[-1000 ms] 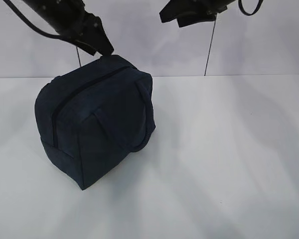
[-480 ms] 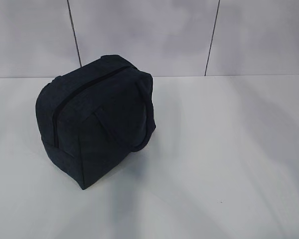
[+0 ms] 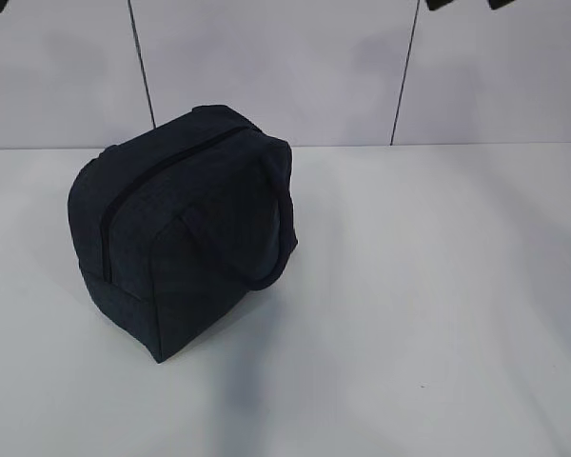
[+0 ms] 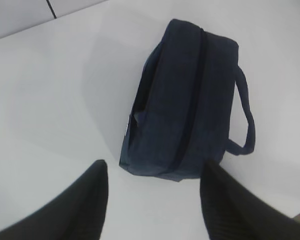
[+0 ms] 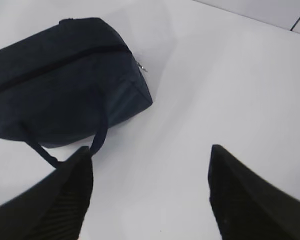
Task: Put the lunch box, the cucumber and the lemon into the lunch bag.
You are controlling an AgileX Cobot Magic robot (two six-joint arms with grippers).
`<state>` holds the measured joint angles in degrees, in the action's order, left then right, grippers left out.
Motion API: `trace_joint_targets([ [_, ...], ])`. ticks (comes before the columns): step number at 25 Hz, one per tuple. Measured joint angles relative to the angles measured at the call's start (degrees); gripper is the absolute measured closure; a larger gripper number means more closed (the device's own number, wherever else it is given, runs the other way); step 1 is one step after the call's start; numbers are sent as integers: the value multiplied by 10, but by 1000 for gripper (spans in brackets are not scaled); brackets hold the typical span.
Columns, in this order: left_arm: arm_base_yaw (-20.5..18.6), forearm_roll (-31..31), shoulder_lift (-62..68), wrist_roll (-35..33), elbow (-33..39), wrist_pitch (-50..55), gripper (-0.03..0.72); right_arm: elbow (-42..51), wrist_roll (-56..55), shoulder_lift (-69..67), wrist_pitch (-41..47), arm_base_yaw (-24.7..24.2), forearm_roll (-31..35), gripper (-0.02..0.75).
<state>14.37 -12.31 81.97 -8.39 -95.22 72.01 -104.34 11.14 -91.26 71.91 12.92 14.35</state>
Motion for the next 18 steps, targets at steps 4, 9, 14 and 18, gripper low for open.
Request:
trace_joint_targets([
  [4, 0, 3, -80, 1, 73, 0, 271, 87, 0, 84, 0, 0, -22, 193],
  [9, 0, 9, -172, 1, 170, 0, 275, 211, 0, 202, -1, 0, -43, 194],
  [14, 0, 17, -270, 1, 288, -11, 282, 357, 0, 324, -57, 0, -64, 194],
  [18, 0, 20, -351, 1, 386, -56, 284, 475, 0, 428, -110, 0, -68, 194],
])
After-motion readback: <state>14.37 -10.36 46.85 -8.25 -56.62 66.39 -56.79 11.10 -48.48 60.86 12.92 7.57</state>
